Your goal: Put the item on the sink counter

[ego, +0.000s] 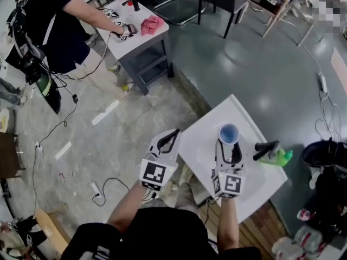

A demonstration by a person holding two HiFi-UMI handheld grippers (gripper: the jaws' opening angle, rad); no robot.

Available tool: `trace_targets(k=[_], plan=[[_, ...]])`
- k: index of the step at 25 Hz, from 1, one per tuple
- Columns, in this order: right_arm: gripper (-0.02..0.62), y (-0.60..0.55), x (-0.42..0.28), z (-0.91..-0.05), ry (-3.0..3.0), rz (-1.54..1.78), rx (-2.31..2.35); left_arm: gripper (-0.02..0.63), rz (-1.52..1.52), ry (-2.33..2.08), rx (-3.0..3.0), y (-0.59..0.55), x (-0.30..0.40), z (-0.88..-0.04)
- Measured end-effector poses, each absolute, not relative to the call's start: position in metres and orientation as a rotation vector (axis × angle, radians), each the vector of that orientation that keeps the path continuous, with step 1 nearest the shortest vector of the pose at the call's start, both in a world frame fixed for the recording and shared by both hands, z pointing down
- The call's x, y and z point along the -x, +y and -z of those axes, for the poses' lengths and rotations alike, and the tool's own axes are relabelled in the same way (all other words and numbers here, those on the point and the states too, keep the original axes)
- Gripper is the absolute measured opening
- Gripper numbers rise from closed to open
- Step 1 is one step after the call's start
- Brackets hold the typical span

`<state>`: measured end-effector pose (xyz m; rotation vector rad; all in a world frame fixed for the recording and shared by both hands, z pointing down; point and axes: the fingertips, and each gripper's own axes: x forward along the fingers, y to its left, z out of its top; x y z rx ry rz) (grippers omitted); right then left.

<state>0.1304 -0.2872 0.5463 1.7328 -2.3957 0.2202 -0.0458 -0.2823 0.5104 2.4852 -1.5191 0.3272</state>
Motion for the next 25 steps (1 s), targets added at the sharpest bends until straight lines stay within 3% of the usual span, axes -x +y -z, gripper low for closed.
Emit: trace_targets(k=[25], plan=[[0.242, -0.385, -0.15, -0.664, -2.389, -0.38, -1.708, 0.003, -0.45, -1.508, -2.356, -0.343, 0.023, -0.608]])
